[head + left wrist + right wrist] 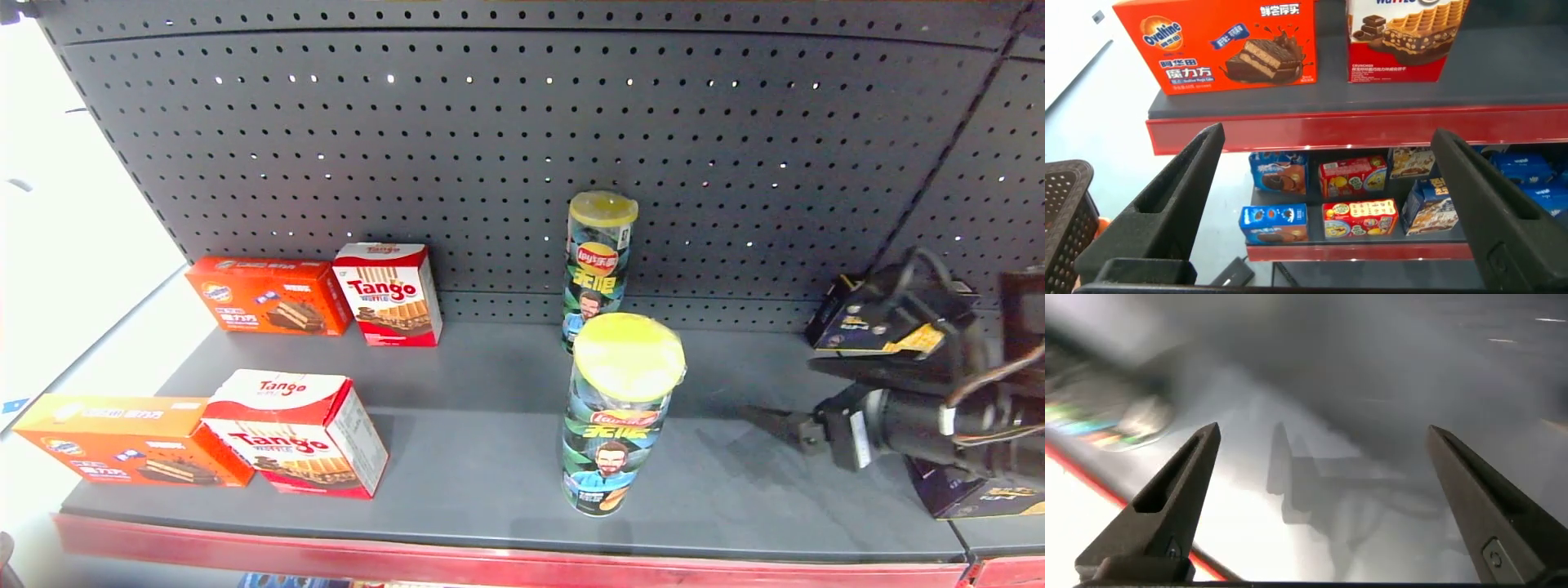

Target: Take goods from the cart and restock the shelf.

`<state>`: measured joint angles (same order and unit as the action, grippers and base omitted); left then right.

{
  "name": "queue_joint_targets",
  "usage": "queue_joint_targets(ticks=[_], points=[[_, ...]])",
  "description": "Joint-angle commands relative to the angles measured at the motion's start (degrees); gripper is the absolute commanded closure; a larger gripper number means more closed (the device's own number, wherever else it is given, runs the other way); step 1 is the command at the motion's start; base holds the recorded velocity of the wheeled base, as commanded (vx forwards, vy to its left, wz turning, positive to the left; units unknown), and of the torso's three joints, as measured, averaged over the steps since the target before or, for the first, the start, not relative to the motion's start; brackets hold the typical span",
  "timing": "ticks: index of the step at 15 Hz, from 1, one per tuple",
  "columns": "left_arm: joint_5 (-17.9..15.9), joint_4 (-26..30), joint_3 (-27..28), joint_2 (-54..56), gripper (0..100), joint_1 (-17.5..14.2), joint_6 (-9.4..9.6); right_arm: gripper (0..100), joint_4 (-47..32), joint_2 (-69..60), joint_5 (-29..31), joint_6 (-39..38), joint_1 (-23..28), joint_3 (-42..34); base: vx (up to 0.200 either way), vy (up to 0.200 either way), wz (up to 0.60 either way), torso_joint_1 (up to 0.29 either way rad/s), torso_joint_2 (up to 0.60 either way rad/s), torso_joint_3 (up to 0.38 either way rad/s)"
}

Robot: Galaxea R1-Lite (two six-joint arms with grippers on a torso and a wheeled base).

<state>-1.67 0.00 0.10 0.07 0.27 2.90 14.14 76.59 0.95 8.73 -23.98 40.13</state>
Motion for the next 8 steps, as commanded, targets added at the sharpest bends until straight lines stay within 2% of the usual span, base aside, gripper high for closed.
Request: queue_joint_targets(ticks=[1, 2, 3, 8], points=[[0.00, 0.00, -0.01, -0.07, 0, 0.00, 0.00, 0, -0.43, -17.97, -0.07, -0.38, 14.75, -5.77, 0.000, 0.000, 0.00, 0.000, 0.00, 0.000], [0.00, 0.00, -0.01, -0.07, 0, 0.00, 0.00, 0, -0.61, -20.70, -0.16, -0.29, 16.77, -6.82, 0.000, 0.000, 0.00, 0.000, 0.00, 0.000], [0.00, 0.00, -0.01, -0.07, 0, 0.00, 0.00, 0, 0.01, -28.69, -0.25, -0.47, 21.08, -11.22, 0.000, 0.000, 0.00, 0.000, 0.00, 0.000], [0.09, 0.00, -0.01, -0.07, 0, 0.00, 0.00, 0, -0.96, -51.11, 0.98, -0.29, 23.45, -25.28, 0.000, 0.000, 0.00, 0.000, 0.00, 0.000]])
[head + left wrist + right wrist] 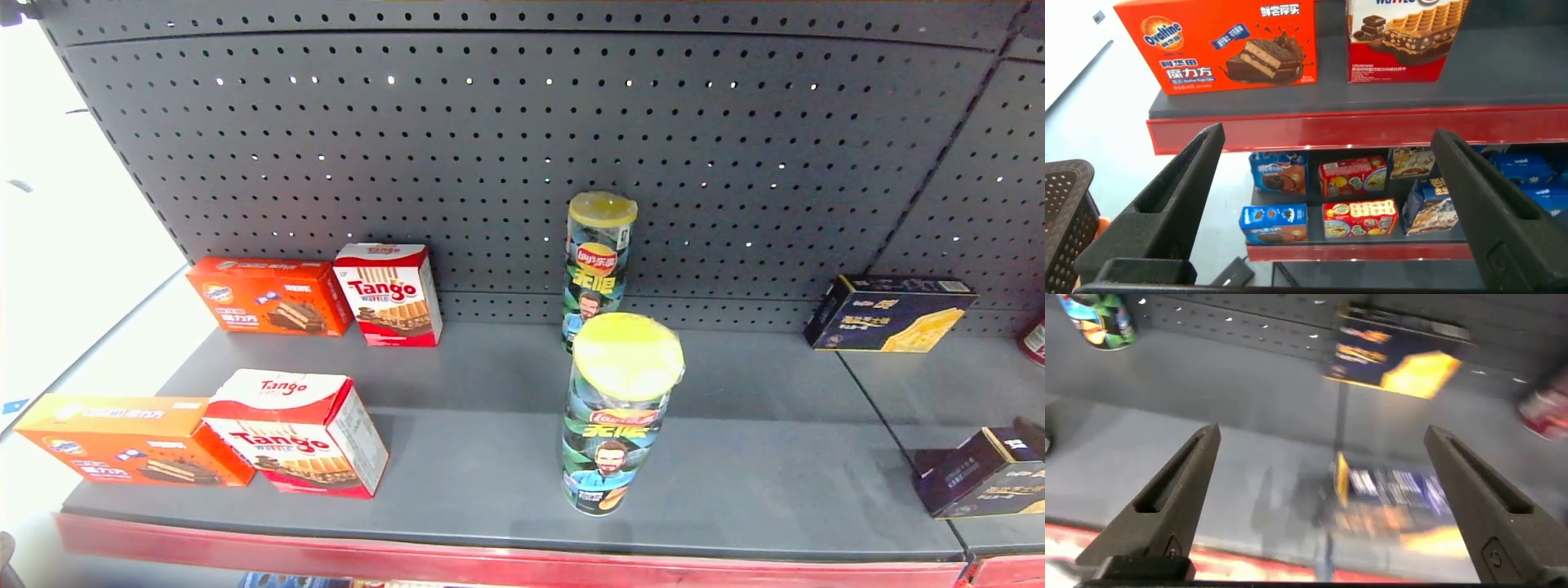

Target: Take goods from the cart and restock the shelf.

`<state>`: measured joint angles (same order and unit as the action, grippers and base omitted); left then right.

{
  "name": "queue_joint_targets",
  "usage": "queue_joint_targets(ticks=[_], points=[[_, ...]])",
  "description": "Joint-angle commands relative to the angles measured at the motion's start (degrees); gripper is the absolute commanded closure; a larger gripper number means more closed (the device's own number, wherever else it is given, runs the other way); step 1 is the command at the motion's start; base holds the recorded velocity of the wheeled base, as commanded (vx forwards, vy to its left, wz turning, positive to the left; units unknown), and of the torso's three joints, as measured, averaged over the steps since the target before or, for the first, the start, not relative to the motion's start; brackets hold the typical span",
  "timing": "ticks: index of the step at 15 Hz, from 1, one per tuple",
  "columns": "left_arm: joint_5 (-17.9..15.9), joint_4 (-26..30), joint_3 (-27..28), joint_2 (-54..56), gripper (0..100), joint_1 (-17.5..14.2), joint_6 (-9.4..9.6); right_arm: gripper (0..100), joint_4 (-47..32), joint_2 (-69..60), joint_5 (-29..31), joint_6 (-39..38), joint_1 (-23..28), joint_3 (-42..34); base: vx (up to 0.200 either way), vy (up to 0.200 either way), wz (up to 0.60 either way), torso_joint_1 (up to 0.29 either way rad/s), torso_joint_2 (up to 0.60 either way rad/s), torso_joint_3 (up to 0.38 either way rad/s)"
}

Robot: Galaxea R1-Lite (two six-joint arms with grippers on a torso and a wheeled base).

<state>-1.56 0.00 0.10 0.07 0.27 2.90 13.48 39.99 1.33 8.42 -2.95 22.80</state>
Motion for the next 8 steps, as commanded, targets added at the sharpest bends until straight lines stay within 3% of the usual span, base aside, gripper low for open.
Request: queue_joint_targets(ticks=[1, 3, 4, 5, 7, 8], points=[[-0.02, 0.00, -0.01, -0.07, 0, 0.00, 0.00, 0, -0.39, -17.31, 0.43, -0.16, 2.51, -10.93, 0.000, 0.000, 0.00, 0.000, 0.00, 0.000], [-0.02, 0.00, -0.01, -0.07, 0, 0.00, 0.00, 0, -0.56, -28.91, 0.87, -1.74, 2.33, -21.39, 0.000, 0.000, 0.00, 0.000, 0.00, 0.000], [0.07, 0.00, -0.10, -0.07, 0, 0.00, -0.09, 0, -3.90, -35.24, 0.78, -2.18, 2.86, -22.80, 0.000, 0.000, 0.00, 0.000, 0.00, 0.000], [0.07, 0.00, -0.01, -0.07, 0, 0.00, -0.09, 0, -13.66, -39.99, 1.75, -3.85, 2.95, -21.74, 0.000, 0.000, 0.00, 0.000, 0.00, 0.000], [0.07, 0.00, -0.01, -0.07, 0, 0.00, -0.09, 0, -12.87, -39.81, 3.77, -7.02, 2.95, -21.65, 0.000, 0.000, 0.00, 0.000, 0.00, 0.000], [-0.02, 0.00, -0.10, -0.07, 0, 0.00, 0.00, 0, -11.99, -39.90, -1.07, -7.54, 2.95, -22.71, 0.000, 0.000, 0.00, 0.000, 0.00, 0.000]])
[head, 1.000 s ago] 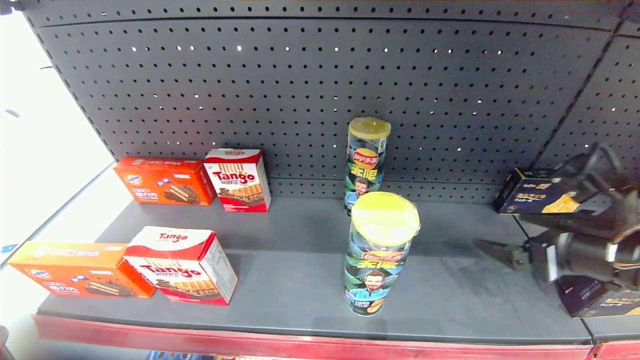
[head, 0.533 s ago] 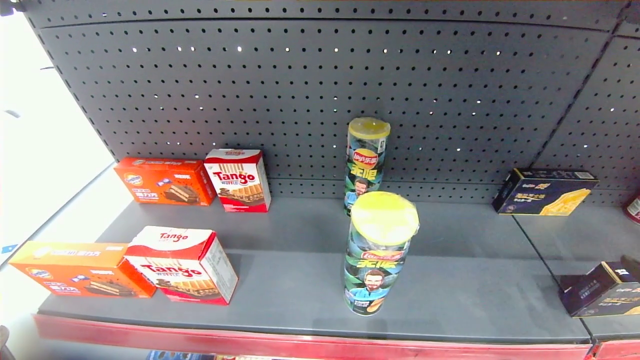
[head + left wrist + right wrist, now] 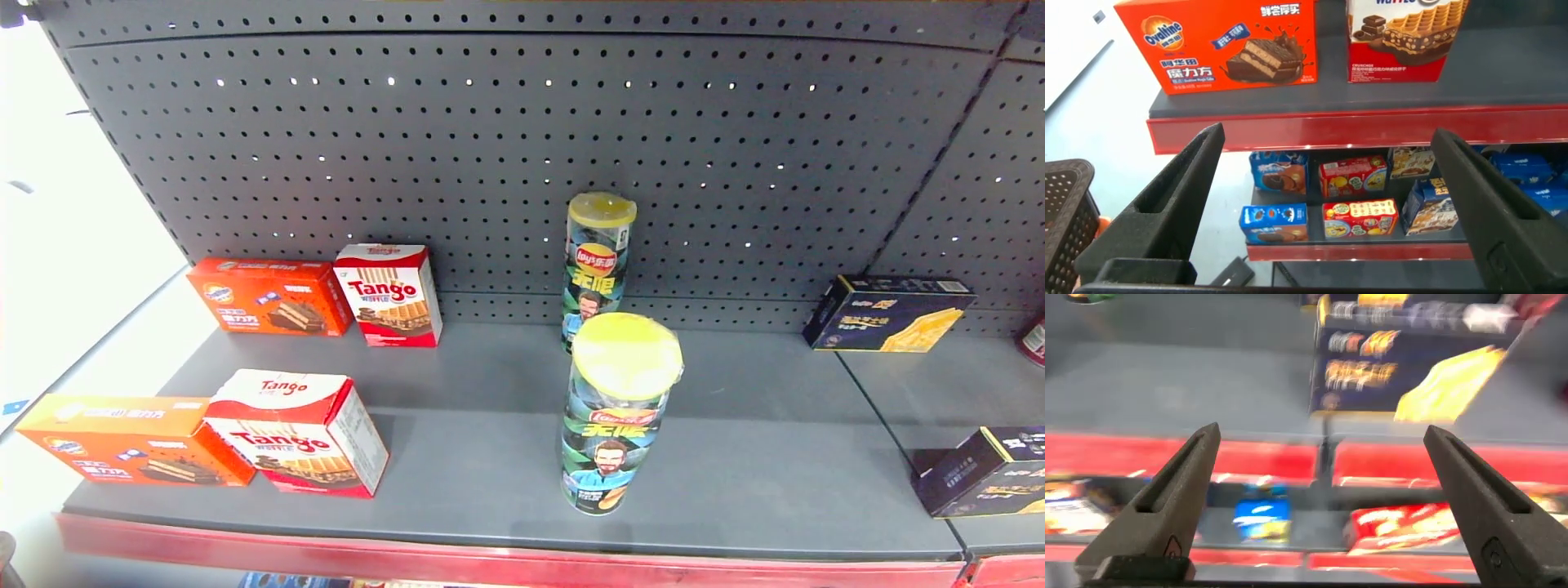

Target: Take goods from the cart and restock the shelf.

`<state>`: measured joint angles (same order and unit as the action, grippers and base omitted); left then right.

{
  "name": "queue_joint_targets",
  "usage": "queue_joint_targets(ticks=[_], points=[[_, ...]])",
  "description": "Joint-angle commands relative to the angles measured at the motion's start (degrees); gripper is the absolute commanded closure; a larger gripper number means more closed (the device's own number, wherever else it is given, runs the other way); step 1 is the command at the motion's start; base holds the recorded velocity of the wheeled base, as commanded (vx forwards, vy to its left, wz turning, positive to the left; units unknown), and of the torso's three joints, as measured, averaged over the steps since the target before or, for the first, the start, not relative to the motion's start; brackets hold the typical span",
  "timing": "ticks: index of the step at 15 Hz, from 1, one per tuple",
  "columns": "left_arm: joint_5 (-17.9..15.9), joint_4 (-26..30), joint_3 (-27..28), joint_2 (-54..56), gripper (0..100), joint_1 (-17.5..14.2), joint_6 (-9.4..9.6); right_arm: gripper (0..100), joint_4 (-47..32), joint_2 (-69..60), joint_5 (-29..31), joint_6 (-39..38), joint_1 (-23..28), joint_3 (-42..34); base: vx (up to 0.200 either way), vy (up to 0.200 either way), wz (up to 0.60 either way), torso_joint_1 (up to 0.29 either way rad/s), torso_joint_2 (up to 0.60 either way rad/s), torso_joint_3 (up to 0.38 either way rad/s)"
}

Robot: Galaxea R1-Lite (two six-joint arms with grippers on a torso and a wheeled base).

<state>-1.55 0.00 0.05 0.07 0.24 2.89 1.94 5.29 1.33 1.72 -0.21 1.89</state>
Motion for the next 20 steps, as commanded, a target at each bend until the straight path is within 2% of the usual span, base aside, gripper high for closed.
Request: queue_joint_targets(ticks=[1, 5, 7, 8, 10, 13, 20], points=[[-0.03, 0.00, 0.04, -0.07, 0, 0.02, 0.01, 0, -1.59, -5.11, -1.77, -0.22, 0.21, -1.89, 0.000, 0.000, 0.00, 0.000, 0.00, 0.000], [-0.30, 0.00, 0.04, -0.07, 0, 0.02, 0.01, 0, -1.76, -5.11, -0.71, -1.54, 0.30, -1.89, 0.000, 0.000, 0.00, 0.000, 0.00, 0.000], [-2.41, -0.09, -0.05, -0.07, 0, 0.02, 1.33, 0, -1.76, -5.11, -0.71, -1.54, 0.21, -1.89, 0.000, 0.000, 0.00, 0.000, 0.00, 0.000], [-2.41, 0.00, -0.05, -0.07, 0, 0.02, 1.51, 0, -1.85, -5.11, -0.80, -1.54, 0.21, -1.80, 0.000, 0.000, 0.00, 0.000, 0.00, 0.000], [-2.14, 0.00, -0.05, -0.07, 0, 0.02, 1.24, 0, -1.76, -5.11, -0.80, -1.54, 0.21, -1.89, -0.200, 0.000, 0.00, 0.002, 0.00, 0.007], [-2.14, 0.00, -0.05, -0.07, 0, 0.02, 0.45, 0, -1.67, -5.11, -0.80, -1.54, 0.21, -1.89, 0.000, 0.000, 0.00, 0.000, 0.00, 0.000], [-2.06, 0.00, -0.05, -0.07, 0, 0.02, 0.36, 0, -1.76, -5.11, -0.71, -1.54, 0.21, -1.89, 0.000, 0.000, 0.00, 0.000, 0.00, 0.000]])
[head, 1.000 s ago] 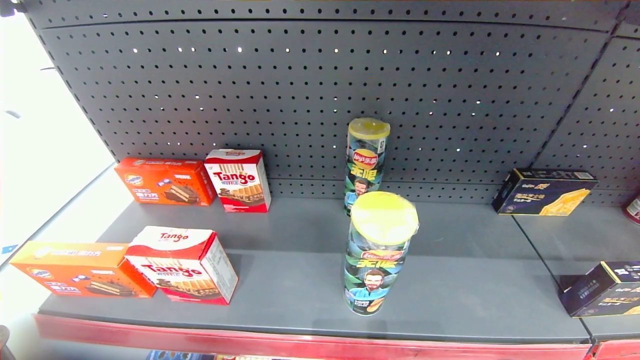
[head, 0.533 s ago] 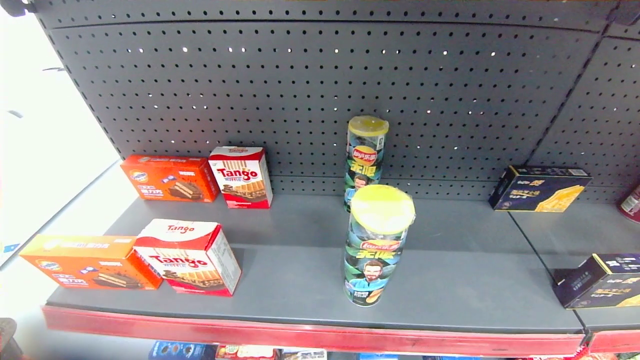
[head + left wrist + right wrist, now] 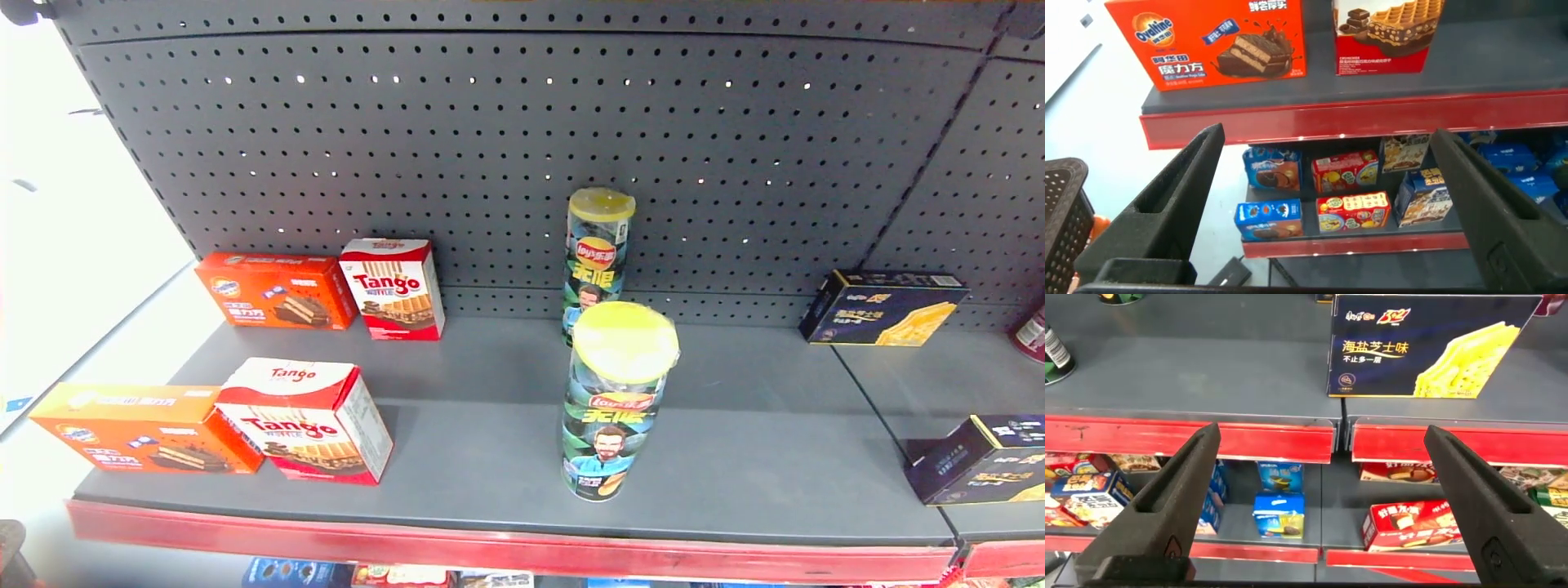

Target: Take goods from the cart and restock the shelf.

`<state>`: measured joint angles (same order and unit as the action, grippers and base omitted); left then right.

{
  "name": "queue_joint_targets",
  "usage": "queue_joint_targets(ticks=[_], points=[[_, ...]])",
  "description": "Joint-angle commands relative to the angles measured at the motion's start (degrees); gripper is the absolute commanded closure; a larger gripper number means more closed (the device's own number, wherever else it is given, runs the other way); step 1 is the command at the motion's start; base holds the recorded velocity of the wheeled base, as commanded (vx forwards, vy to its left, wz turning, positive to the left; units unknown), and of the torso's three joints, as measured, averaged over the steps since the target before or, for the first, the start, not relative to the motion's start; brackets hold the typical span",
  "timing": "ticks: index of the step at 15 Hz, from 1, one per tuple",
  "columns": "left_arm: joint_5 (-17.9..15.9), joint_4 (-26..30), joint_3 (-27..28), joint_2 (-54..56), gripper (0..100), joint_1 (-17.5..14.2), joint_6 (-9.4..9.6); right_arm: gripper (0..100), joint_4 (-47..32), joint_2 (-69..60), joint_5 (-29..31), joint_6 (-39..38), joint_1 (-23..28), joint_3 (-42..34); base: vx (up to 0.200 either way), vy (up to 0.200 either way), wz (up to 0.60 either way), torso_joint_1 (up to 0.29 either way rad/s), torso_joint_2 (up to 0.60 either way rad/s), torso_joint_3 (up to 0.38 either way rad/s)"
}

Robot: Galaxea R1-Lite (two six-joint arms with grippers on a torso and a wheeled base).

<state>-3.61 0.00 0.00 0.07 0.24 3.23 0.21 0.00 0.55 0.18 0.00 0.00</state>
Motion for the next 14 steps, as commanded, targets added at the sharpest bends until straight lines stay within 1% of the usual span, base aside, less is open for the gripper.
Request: queue_joint_targets(ticks=[1, 3, 4, 11, 14], points=[[0.00, 0.00, 0.00, -0.07, 0, 0.02, 0.02, 0, -0.03, 0.18, -0.02, -0.01, 0.00, 0.00, 0.000, 0.000, 0.00, 0.000, 0.00, 0.000], [-0.08, 0.00, 0.00, -0.07, 0, 0.02, 0.02, 0, 0.06, 0.18, -0.02, 0.08, 0.00, 0.00, 0.000, 0.000, 0.00, 0.000, 0.00, 0.000], [-0.08, 0.00, 0.00, -0.07, 0, 0.02, 0.11, 0, -0.03, 0.18, -0.11, 0.17, 0.00, 0.00, 0.000, 0.000, -0.60, 0.002, 0.00, 0.007], [0.00, 0.00, 0.00, -0.07, 0, 0.02, 0.02, 0, -0.03, 0.18, -0.11, -0.01, 0.00, 0.00, 0.000, 0.000, 0.00, 0.000, 0.00, 0.000], [-0.08, 0.00, 0.00, -0.07, 0, 0.02, 0.46, 0, -0.03, 0.18, -0.02, 0.08, 0.00, 0.00, 0.000, 0.000, 0.00, 0.000, 0.00, 0.000]])
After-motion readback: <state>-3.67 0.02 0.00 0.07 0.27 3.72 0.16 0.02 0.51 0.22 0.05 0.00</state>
